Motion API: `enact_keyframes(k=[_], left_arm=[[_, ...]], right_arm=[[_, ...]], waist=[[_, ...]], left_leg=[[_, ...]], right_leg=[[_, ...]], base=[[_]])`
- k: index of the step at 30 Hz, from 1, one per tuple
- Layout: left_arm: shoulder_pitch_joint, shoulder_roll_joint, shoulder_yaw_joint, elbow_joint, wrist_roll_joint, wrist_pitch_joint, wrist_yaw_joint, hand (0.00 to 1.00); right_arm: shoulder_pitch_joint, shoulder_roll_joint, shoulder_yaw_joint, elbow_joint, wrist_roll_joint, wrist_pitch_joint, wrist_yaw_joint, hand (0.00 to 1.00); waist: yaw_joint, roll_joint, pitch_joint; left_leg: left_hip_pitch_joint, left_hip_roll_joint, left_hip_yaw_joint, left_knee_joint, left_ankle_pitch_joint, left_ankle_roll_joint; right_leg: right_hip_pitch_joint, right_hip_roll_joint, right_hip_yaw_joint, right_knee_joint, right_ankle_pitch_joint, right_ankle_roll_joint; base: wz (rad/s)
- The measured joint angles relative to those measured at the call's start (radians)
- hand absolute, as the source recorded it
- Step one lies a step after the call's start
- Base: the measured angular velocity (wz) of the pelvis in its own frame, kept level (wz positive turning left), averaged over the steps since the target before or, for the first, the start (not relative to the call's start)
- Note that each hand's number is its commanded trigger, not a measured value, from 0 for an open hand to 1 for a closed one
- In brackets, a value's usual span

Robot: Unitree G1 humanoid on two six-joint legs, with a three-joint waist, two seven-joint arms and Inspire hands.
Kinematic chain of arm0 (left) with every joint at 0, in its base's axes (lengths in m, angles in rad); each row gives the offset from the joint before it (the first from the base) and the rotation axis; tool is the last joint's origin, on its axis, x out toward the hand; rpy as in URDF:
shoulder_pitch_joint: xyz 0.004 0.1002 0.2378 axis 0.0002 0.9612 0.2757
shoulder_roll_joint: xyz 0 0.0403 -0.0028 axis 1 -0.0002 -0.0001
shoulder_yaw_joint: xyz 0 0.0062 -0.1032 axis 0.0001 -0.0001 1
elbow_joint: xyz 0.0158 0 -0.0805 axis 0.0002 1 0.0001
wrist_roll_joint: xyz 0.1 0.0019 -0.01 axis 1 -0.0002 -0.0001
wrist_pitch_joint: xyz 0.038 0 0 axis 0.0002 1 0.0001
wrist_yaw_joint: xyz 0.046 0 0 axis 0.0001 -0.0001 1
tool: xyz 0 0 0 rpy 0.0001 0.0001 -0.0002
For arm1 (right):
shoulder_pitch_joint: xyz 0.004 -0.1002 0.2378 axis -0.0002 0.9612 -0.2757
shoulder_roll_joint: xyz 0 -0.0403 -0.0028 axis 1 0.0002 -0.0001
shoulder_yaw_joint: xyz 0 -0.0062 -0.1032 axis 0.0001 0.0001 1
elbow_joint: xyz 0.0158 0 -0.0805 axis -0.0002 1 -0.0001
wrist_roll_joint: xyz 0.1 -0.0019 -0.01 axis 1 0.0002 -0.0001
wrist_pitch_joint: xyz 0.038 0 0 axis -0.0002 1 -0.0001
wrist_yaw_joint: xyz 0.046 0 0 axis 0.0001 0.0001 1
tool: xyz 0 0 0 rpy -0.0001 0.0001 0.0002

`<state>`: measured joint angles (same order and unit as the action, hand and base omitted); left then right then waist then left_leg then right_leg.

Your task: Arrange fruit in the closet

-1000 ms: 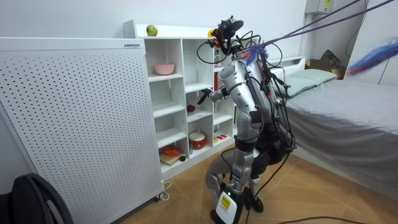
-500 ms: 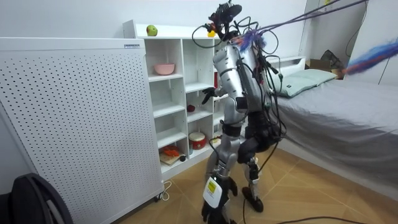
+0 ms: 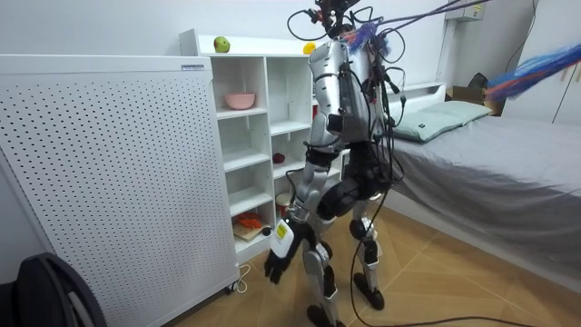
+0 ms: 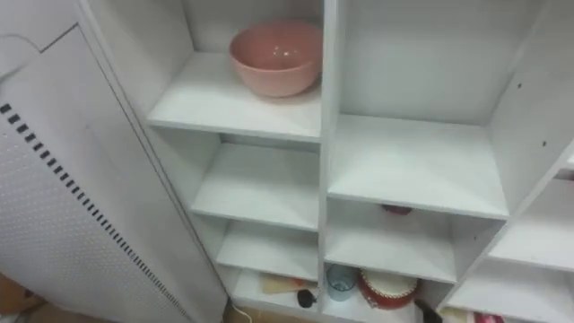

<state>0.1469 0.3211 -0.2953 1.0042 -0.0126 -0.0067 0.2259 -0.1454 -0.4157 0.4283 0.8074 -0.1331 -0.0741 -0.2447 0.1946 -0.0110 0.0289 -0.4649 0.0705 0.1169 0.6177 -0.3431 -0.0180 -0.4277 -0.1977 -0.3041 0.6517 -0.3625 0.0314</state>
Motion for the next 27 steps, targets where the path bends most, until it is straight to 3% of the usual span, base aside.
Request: enact_keyframes(k=[1, 3, 4, 7, 8, 12, 20, 25, 27], left_arm=[[0.003, -0.002, 0.0, 0.0, 0.007, 0.0, 0.0, 0.0], [0.03, -0.016, 0.012, 0.002, 0.024, -0.005, 0.001, 0.0], [0.055, -0.03, 0.025, -0.006, 0.041, -0.009, 0.008, 0.0], [0.1, -0.057, 0.053, -0.024, 0.082, -0.016, 0.012, 0.0], [0.103, -0.073, 0.081, -0.013, 0.093, -0.017, 0.024, 0.0], [0.104, -0.089, 0.116, 0.001, 0.099, -0.039, 0.057, 0.0], [0.106, -0.12, 0.227, -0.002, 0.137, -0.044, 0.097, 0.0], [0.106, -0.141, 0.302, 0.028, 0.144, -0.041, 0.097, 0.0], [0.116, -0.156, 0.315, 0.042, 0.164, -0.015, 0.091, 0.0]], right_arm=[[0.023, 0.009, 0.0, 0.0, -0.008, -0.001, 0.006, 0.0], [0.135, 0.041, -0.015, 0.002, -0.029, -0.011, 0.03, 0.0], [0.189, 0.05, -0.029, 0.002, -0.024, -0.012, 0.035, 0.0], [0.284, 0.073, -0.073, 0.003, 0.003, -0.013, 0.037, 0.0], [0.325, 0.098, -0.111, 0.004, 0.015, -0.015, 0.036, 0.0], [0.396, 0.161, -0.206, 0.056, 0.058, -0.056, 0.021, 0.0], [0.401, 0.23, -0.305, 0.195, 0.185, -0.066, 0.009, 0.0], [0.402, 0.25, -0.342, 0.286, 0.245, -0.047, 0.053, 0.0], [0.401, 0.265, -0.374, 0.322, 0.298, -0.015, 0.066, 0.0]], waist=[[-0.008, -0.001, -0.0005], [-0.034, -0.011, -0.0166], [-0.049, -0.007, -0.0204], [-0.085, -0.008, -0.028], [-0.092, -0.015, -0.0293], [-0.126, -0.024, -0.0278], [-0.163, -0.021, -0.0284], [-0.168, -0.015, -0.0294], [-0.171, -0.016, -0.0308]], left_leg=[[0.024, -0.001, 0.0, -0.018, 0.005, -0.003], [0.116, -0.011, 0.003, -0.1, 0.03, -0.009], [0.166, -0.011, 0.003, -0.141, 0.039, -0.011], [0.264, -0.013, 0.005, -0.224, 0.058, -0.014], [0.311, -0.014, 0.008, -0.265, 0.067, -0.015], [0.413, -0.009, 0.018, -0.335, 0.078, -0.02], [0.498, -0.016, 0.033, -0.38, 0.081, -0.015], [0.534, -0.015, 0.042, -0.391, 0.082, -0.014], [0.551, -0.015, 0.046, -0.397, 0.082, -0.015]], right_leg=[[0.022, 0.005, 0.0, -0.017, 0.003, 0.002], [0.106, 0.015, -0.001, -0.092, 0.018, 0.008], [0.162, 0.025, -0.01, -0.14, 0.032, 0.012], [0.263, 0.044, -0.014, -0.231, 0.06, 0.021], [0.306, 0.051, -0.017, -0.267, 0.07, 0.024], [0.425, 0.079, -0.018, -0.378, 0.107, 0.032], [0.515, 0.089, -0.001, -0.452, 0.137, 0.045], [0.54, 0.092, 0.009, -0.465, 0.14, 0.045], [0.557, 0.093, 0.012, -0.465, 0.14, 0.045]], base=[[0.0], [0.0], [0.0], [-0.02], [-0.03], [-0.06], [-0.05], [-0.05], [-0.06]])
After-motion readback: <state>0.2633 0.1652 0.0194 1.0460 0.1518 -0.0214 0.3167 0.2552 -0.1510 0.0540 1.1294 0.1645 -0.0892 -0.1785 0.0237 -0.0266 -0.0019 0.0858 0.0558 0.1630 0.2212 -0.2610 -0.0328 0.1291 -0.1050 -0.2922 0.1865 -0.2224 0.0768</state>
